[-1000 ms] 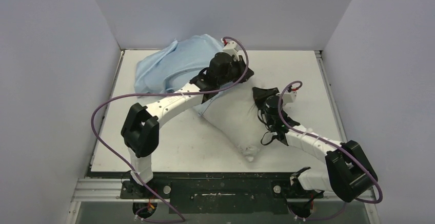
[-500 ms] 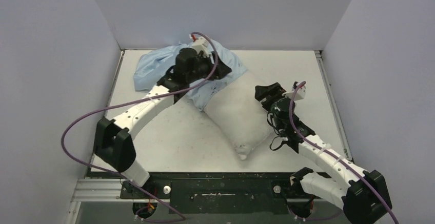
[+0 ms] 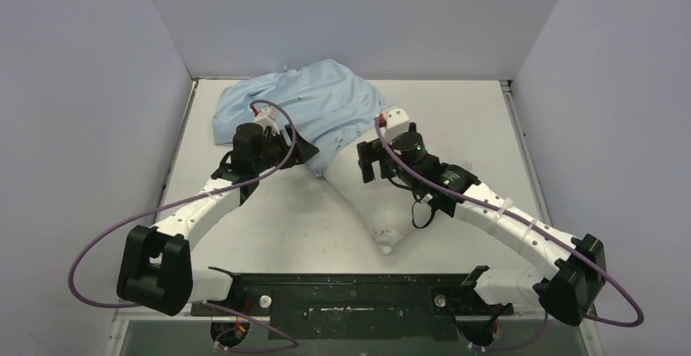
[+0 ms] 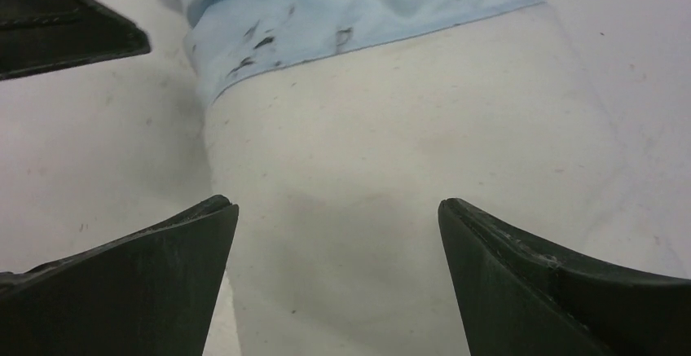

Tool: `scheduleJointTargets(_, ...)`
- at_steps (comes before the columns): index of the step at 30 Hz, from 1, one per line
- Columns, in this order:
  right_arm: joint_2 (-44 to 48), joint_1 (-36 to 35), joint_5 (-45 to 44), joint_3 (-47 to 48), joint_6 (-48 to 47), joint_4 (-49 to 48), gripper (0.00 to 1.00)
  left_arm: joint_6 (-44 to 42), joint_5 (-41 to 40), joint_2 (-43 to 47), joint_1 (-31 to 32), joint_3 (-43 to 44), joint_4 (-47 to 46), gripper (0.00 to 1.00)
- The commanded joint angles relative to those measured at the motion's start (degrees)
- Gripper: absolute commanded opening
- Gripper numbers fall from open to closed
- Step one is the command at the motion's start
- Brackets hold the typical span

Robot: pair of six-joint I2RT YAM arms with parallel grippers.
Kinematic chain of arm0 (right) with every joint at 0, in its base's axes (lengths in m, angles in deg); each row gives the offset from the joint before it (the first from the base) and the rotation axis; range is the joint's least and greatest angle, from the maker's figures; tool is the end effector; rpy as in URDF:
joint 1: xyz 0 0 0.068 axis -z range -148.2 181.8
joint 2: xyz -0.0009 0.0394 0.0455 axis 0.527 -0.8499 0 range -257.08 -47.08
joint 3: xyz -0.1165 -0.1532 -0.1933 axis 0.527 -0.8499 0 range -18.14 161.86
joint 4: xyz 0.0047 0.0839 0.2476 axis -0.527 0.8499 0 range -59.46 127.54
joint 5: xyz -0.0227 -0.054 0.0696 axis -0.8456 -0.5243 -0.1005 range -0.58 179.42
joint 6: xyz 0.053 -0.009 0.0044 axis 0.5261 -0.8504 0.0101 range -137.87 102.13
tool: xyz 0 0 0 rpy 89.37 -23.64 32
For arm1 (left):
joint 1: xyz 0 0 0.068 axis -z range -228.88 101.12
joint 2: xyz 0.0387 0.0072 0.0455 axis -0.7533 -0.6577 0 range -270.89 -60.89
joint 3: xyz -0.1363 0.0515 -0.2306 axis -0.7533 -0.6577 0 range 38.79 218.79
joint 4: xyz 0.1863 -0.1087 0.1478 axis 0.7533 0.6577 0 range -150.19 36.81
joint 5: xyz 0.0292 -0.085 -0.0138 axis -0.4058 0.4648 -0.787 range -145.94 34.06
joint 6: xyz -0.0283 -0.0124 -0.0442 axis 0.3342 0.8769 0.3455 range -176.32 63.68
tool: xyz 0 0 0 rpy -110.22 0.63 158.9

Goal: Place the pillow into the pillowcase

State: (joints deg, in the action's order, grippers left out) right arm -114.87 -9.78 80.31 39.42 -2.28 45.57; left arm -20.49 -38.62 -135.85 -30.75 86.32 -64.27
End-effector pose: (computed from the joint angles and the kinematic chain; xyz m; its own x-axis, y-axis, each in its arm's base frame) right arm 0.2062 0.1755 0.3268 -0.4548 -0.0487 -0.8893 -0.4422 0.8791 0.1780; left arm 0.2779 -0.1021 0.2660 -0.6314 -0.3813 -0.6752 0.2308 0.7389 -0.6331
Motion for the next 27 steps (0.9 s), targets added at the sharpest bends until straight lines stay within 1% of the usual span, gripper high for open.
scheduleJointTargets(1,-5.06,-6.03,-1.85,6.02,-11.08,10.62,1.0,4.57,4.39,-0.48,-0.46,-4.46,-14.61,0.64)
scheduleJointTargets(5,-10.58,-8.33,-3.72,8.49,-12.63,11.88,1.0,7.25,6.21,-4.75,-0.38,-6.27,-20.74,0.65)
scheduleJointTargets(9,-15.89,-8.62,-3.29,9.87,-13.28,9.92,0.98,10.78,7.5,-8.89,-0.08,-8.1,-26.73,0.66)
scheduleJointTargets(12,-19.94,-8.61,-4.77,11.18,-13.24,9.07,0.97,11.86,7.76,-11.33,0.5,-8.42,-29.07,0.66)
scheduleJointTargets(13,-21.15,-8.45,-5.53,11.4,-13.08,8.61,0.95,11.89,7.67,-12.04,0.8,-8.27,-29.06,0.64)
scheduleJointTargets(14,-22.24,-8.1,-5.68,11.55,-12.94,7.94,0.9,12.09,7.77,-12.66,0.99,-7.99,-29.12,0.58)
scheduleJointTargets(15,-23.18,-7.68,-5.32,11.5,-12.57,7.08,0.81,12.33,8.33,-13.03,1.04,-7.86,-29.12,0.5)
scheduleJointTargets(16,-23.84,-7.19,-4.98,11.41,-11.37,5.71,0.68,12.54,8.71,-13.05,1.04,-7.63,-28.21,0.37)
scheduleJointTargets(17,-24.16,-6.55,-4.59,11.06,-10.16,4.25,0.52,12.25,8.73,-12.65,0.99,-7.2,-25.79,0.26)
scheduleJointTargets(18,-24.18,-5.88,-4.12,10.47,-8.44,2.54,0.37,11.1,8.37,-11.83,0.95,-6.43,-21.76,0.17)
scheduleJointTargets(19,-23.92,-5.13,-3.24,9.44,-6.7,0.63,0.21,9.11,7.28,-10.55,0.99,-5.34,-17.15,0.11)
scheduleJointTargets(20,-23.51,-4.19,-2.48,8.44,-4.78,-1.49,0.08,7.01,5.9,-8.97,1.18,-4.41,-11.95,0.05)
scheduleJointTargets(21,-22.99,-3.48,-1.69,7.09,-2.78,-3.67,0.0,5.3,4.54,-7.25,1.47,-3.65,-7.73,0.0)
scheduleJointTargets(24,-20.86,-1.69,-0.24,2.75,2.7,-12.34,0.0,2.95,2.23,-1.61,2.24,-3.44,0.18,0.0)
scheduleJointTargets(27,-20.37,-0.3,1.61,-0.08,8.22,-21.18,0.0,2.88,2.69,0.86,3.69,-3.91,3.72,0.0)
